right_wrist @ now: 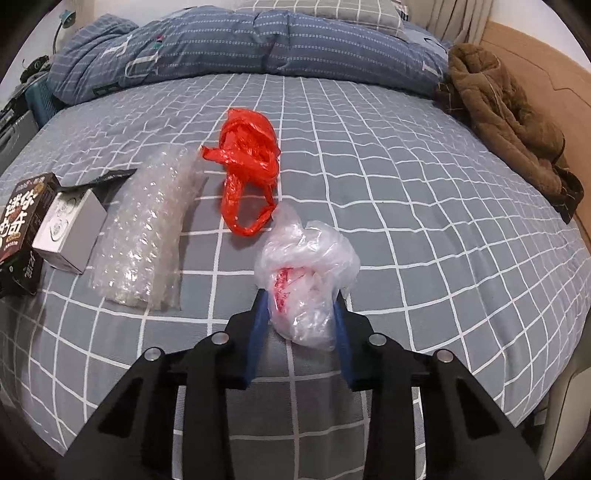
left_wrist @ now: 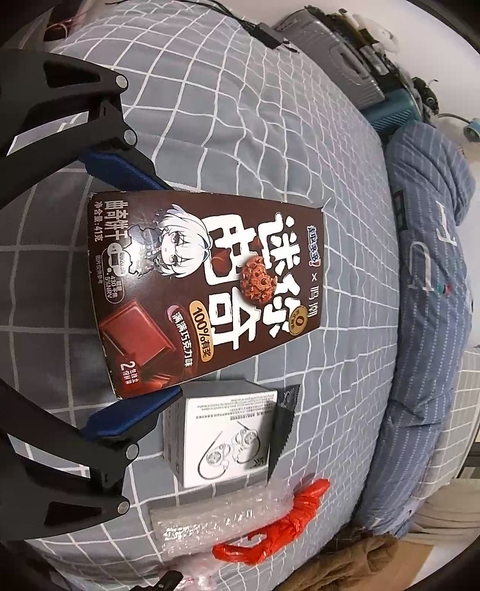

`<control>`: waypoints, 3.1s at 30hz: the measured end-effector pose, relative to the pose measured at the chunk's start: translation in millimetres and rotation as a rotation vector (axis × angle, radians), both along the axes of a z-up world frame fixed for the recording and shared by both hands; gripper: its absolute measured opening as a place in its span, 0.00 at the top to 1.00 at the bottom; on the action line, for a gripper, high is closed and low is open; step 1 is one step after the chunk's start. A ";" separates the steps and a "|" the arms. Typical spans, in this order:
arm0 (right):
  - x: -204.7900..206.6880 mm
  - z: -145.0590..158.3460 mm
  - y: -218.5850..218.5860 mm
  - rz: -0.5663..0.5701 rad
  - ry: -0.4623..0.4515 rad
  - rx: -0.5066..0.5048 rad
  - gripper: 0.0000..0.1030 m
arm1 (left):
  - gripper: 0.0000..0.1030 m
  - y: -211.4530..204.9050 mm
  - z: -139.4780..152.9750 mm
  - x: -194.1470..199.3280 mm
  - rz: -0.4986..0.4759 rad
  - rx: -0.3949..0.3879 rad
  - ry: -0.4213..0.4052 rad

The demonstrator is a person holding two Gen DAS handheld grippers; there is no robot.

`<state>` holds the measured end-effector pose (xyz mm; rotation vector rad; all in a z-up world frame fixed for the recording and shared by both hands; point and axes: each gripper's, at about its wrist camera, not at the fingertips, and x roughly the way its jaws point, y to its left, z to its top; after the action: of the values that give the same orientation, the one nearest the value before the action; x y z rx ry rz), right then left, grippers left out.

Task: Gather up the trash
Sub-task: 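Grasp the brown snack box with the left tool while the right tool grasps the clear plastic bag, then carry the snack box and plastic bag with both tools over the trash bin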

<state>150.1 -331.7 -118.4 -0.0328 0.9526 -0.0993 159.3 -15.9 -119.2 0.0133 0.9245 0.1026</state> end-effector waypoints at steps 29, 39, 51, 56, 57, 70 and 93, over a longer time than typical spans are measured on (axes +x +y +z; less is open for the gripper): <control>-48.0 62.7 51.5 0.109 -0.180 0.111 0.69 | 0.11 16.1 48.6 -65.7 -0.093 -0.138 -0.083; -59.8 64.6 61.5 0.134 -0.182 0.115 0.69 | 0.09 10.5 18.4 -71.3 -0.095 -0.041 -0.032; -59.6 62.2 63.8 0.147 -0.173 0.114 0.69 | 0.14 9.4 -2.1 -62.5 -0.081 0.004 0.024; -63.1 64.5 65.2 0.147 -0.179 0.116 0.69 | 0.14 8.9 13.3 -72.2 -0.094 -0.012 -0.023; -63.8 65.2 65.7 0.147 -0.179 0.117 0.69 | 0.14 8.7 16.8 -74.5 -0.095 -0.017 -0.032; -95.8 72.3 79.1 0.156 -0.197 0.118 0.69 | 0.14 9.6 51.1 -115.8 -0.094 -0.073 -0.117; -174.6 62.2 105.7 0.202 -0.168 0.157 0.69 | 0.14 23.5 38.1 -204.6 -0.082 -0.096 -0.097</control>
<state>-24.5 -226.1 -56.2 0.0243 0.7820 0.1572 -45.3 7.6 -81.1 -0.0419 0.8297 -0.0173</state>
